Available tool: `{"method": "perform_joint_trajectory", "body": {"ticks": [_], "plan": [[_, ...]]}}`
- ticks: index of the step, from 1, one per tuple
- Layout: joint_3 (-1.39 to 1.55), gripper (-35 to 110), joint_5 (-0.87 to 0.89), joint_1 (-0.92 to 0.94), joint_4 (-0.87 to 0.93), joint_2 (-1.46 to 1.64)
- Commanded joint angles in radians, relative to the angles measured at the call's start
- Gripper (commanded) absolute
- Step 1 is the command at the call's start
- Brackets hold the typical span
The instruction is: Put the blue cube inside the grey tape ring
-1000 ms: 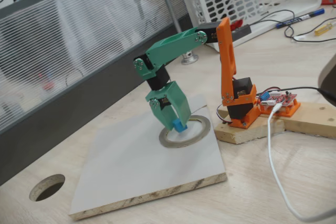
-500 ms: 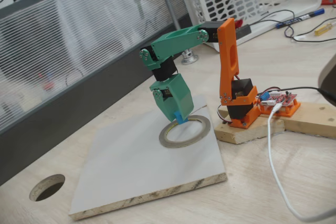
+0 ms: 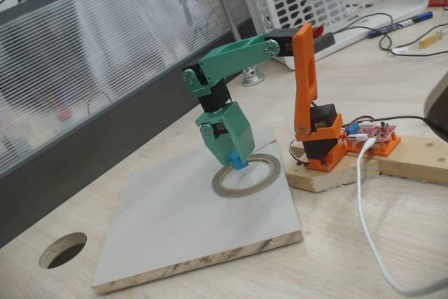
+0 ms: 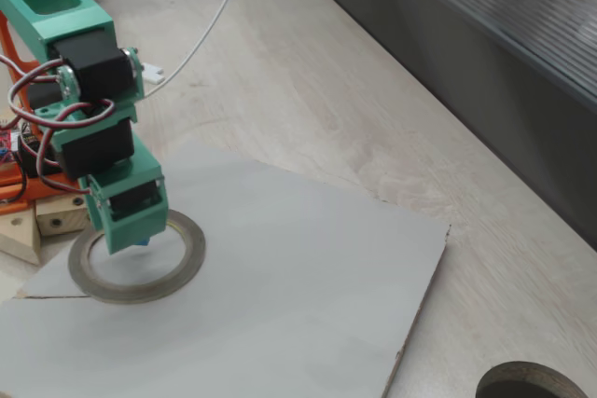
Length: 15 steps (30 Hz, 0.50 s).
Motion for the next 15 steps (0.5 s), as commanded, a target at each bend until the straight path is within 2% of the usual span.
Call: {"method": "perform_joint_trajectory", "body": {"ticks": [1,15], "plan": [[0.017,12,0.009,-0.006,0.003,0.028],[0.017,12,0.005,-0.009,0.014,0.028]]}}
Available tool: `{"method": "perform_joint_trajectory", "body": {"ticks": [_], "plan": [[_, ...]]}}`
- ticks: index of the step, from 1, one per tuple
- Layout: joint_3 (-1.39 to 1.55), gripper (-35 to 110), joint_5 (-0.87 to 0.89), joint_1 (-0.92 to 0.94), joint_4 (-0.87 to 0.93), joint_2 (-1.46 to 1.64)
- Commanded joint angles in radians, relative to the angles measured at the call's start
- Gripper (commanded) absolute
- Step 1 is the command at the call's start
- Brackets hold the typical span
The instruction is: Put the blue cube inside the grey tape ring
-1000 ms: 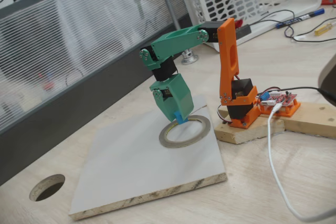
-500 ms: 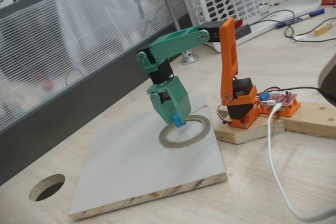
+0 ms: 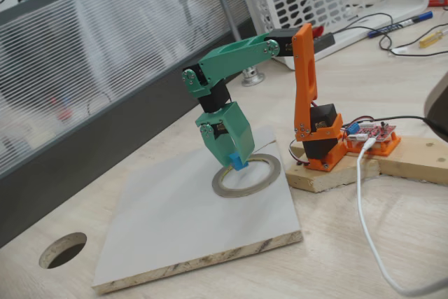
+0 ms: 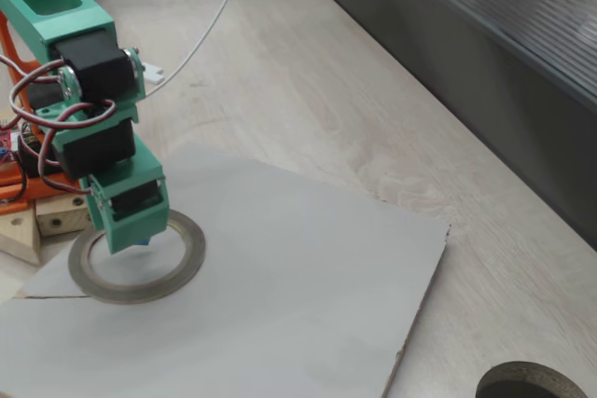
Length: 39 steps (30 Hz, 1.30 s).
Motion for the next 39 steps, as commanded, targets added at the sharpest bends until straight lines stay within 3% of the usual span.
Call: {"method": "perform_joint_trajectory", "body": {"ticks": [1,23,34,39], "plan": [[0.017,12,0.005,-0.006,0.011,0.028],[0.017,14,0.002,-0.006,0.011,0.026],[0.017,49,0.011,-0.006,0.014,0.026],[0.017,58,0.012,-0.006,0.014,0.026]]}}
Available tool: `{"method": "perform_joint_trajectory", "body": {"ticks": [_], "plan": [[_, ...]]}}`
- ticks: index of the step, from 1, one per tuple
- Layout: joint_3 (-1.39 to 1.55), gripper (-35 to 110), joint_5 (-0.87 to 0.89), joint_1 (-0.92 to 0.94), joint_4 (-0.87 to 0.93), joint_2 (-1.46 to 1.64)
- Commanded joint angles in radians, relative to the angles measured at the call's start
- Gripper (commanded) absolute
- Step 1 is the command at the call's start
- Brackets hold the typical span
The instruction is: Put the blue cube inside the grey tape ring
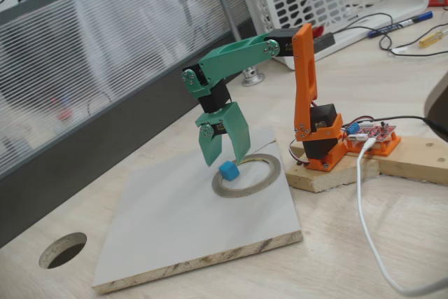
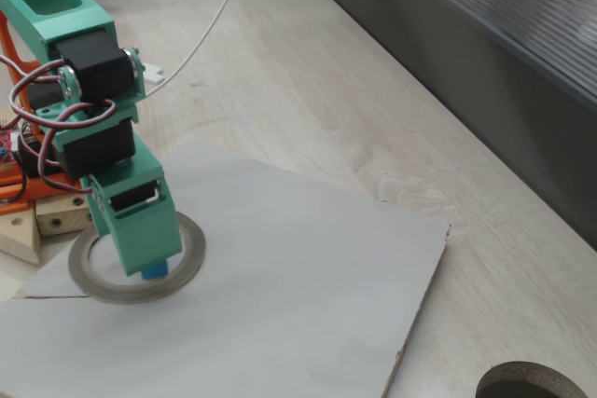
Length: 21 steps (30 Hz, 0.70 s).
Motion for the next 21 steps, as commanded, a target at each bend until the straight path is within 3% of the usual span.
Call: {"method": "perform_joint_trajectory", "body": {"ticks": [1,21], "plan": [[0.017,58,0.008,-0.006,0.014,0.026],[-0.11,58,0.002,0.003,0.011,0.048]]}}
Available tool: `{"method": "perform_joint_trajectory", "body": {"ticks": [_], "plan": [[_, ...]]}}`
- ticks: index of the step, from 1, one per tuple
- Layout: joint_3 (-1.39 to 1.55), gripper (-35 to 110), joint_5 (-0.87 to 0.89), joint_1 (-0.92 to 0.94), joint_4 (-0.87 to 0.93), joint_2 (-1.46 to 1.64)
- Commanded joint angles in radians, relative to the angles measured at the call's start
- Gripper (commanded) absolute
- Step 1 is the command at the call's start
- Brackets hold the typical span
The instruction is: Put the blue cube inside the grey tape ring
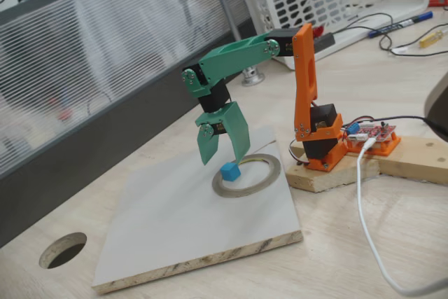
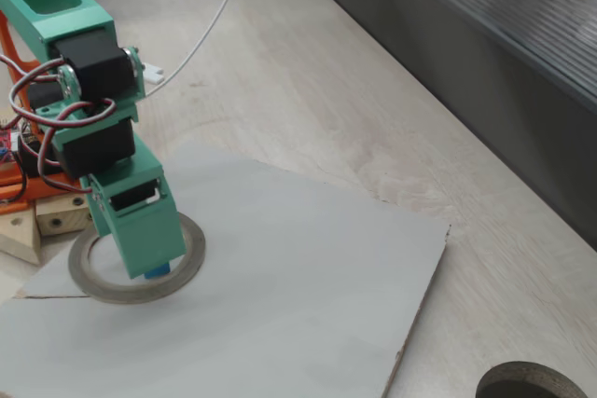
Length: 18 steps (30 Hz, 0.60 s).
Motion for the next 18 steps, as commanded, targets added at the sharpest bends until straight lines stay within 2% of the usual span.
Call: {"method": "perform_joint_trajectory", "body": {"ticks": [1,6,15,18], "plan": [[-0.15,58,0.008,0.005,0.014,0.046],[-0.356,58,0.012,0.006,0.014,0.043],[-0.365,57,0.012,0.006,0.017,0.044],[-0.364,51,0.011,0.008,0.017,0.044]]}}
